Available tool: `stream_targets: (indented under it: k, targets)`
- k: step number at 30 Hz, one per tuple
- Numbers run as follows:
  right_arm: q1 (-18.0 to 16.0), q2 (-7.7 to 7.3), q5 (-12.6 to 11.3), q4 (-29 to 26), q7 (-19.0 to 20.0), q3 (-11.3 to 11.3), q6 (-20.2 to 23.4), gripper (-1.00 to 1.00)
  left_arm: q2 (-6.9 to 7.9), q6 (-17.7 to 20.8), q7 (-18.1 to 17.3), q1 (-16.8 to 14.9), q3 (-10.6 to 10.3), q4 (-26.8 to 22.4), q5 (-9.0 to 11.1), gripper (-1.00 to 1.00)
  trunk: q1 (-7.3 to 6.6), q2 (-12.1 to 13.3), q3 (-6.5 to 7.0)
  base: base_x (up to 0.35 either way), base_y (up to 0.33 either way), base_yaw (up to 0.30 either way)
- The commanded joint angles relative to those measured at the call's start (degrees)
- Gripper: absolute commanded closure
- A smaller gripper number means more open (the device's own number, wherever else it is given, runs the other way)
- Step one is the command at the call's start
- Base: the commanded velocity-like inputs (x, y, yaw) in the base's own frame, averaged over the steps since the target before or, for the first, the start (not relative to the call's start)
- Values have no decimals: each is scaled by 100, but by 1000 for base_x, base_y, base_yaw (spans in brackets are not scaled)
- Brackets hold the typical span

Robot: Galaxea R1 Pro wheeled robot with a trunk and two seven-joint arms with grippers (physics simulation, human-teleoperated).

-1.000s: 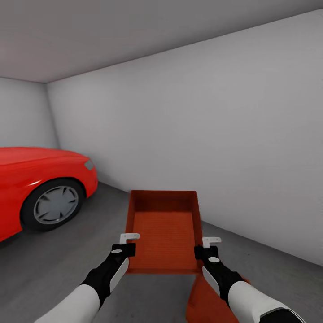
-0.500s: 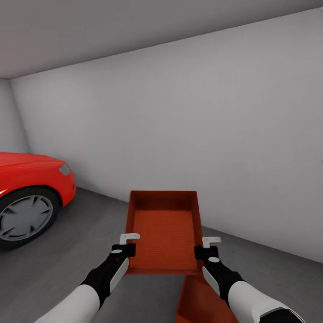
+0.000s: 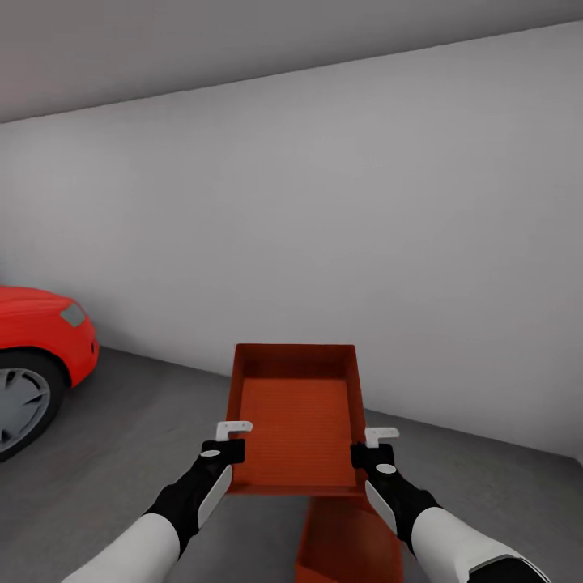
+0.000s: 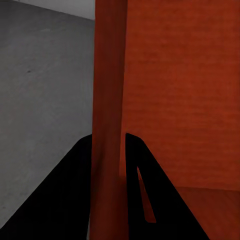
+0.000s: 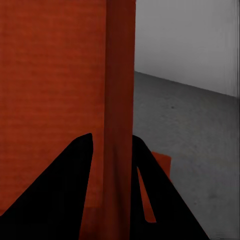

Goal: Move the two storage containers from the living room to the garage. In the garage, place one container on the floor and stack the other container on top of it (either order is fine).

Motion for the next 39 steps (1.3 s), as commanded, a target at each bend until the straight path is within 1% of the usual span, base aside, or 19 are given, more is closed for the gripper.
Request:
stream_targets:
  k: [1, 29, 39]
  targets:
    - [-2, 68, -85, 14, -5, -72, -37, 100, 1, -381, 151, -6, 66, -132, 242, 100, 1, -8, -10, 0, 0, -247]
    - [-2, 63, -85, 14, -5, -72, -38, 100, -6, -381, 151, -2, 66, -141, 242, 100, 1, -8, -10, 0, 0, -247]
    - [-2, 69, -86, 14, -5, -72, -45, 100, -5, -381, 151, -4, 66, -141, 242, 100, 1, -8, -10, 0, 0, -35]
